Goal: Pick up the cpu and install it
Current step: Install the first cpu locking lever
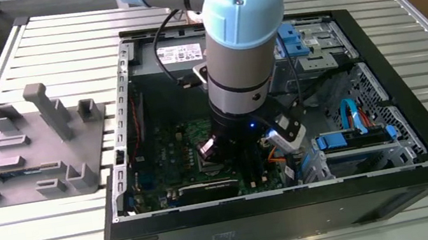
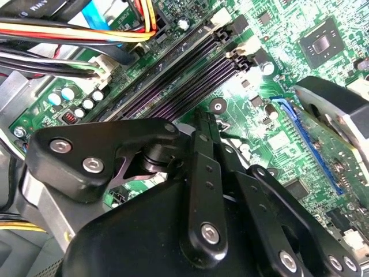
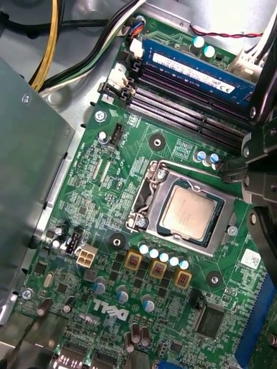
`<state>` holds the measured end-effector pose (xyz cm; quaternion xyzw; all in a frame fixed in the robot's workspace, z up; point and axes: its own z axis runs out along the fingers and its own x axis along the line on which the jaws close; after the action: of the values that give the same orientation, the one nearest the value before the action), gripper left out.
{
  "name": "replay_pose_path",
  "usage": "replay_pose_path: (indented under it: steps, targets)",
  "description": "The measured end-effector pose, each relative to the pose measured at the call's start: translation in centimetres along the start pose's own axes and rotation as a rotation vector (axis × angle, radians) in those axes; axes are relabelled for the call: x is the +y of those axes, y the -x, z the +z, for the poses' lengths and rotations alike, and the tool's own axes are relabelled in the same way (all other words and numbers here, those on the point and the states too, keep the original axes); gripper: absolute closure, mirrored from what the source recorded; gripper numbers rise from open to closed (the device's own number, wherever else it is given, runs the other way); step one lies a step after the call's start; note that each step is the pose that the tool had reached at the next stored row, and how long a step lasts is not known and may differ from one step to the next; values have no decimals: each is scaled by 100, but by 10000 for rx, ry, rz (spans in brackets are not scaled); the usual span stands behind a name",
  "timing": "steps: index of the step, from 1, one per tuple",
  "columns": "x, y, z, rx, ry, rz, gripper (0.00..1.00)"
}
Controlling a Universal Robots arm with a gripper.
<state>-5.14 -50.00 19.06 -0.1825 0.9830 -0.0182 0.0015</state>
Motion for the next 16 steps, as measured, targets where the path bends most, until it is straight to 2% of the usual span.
replay_pose_path:
  steps: [16]
  targets:
    - [-21,-33,-17,-45,-16,3,89]
